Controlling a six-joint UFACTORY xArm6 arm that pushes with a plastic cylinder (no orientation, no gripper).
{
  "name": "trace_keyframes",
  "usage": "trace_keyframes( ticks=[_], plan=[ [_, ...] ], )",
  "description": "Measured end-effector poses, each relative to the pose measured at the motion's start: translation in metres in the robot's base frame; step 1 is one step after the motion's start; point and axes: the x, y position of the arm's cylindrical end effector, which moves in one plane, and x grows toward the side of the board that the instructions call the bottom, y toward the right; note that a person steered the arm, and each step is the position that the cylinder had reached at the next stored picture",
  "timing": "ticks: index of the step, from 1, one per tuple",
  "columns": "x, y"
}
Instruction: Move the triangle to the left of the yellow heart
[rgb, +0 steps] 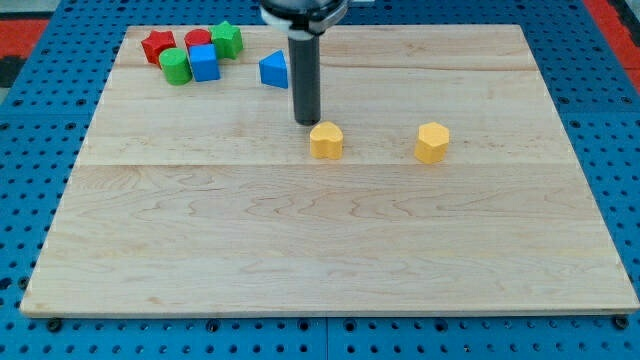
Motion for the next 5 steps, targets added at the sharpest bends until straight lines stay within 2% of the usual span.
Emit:
trace_keyframes(
  ticks=[1,2,3,4,5],
  plan=[
    [-0.027,0.030],
    [-0.036,0.073],
    [-0.083,0.072],
    [-0.102,0.029],
    [-0.102,-0.051]
  ],
)
